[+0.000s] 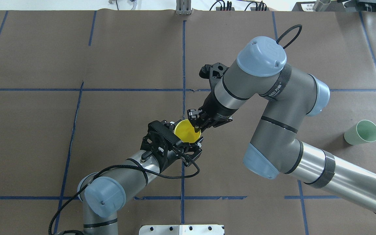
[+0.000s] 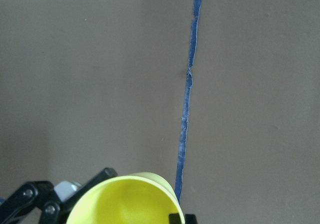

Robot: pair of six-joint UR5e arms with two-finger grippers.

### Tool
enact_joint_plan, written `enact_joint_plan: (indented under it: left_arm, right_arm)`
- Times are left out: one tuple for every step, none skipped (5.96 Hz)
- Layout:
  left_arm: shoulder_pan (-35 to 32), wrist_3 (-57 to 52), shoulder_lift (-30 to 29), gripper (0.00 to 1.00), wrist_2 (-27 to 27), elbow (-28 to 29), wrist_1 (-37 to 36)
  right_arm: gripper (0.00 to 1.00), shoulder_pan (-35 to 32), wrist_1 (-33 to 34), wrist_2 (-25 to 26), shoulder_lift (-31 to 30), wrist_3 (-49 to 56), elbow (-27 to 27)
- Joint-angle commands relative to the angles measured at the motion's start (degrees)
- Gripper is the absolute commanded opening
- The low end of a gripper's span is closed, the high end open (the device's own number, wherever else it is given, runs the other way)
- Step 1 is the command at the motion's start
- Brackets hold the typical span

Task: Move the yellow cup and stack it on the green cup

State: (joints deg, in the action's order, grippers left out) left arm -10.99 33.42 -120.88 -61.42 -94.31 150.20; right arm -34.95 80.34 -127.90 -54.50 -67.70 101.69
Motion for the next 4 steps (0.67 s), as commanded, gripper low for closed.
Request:
enact_joint_plan:
  left_arm:
    - [0.0,0.1,-0.2,1.0,0.1,0.0,0.0]
    - [0.0,0.1,-0.2,1.0,0.1,-0.1,0.0]
    - [0.0,0.1,-0.2,1.0,0.1,-0.2,0.0]
    - [0.0,0.1,-0.2,1.0,0.2,-0.3,0.0]
  right_arm:
    - [0.0,0.0,0.0,0.2,0.0,-0.3,0.0]
    - [0.0,-0.2,0.0,0.1,-0.1,-0.3,0.0]
    - [0.0,-0.5,0.0,0.2,-0.7,-1.0,0.4]
    - [0.0,-0.5,0.0,2.2,-3.1,-2.1,1.7]
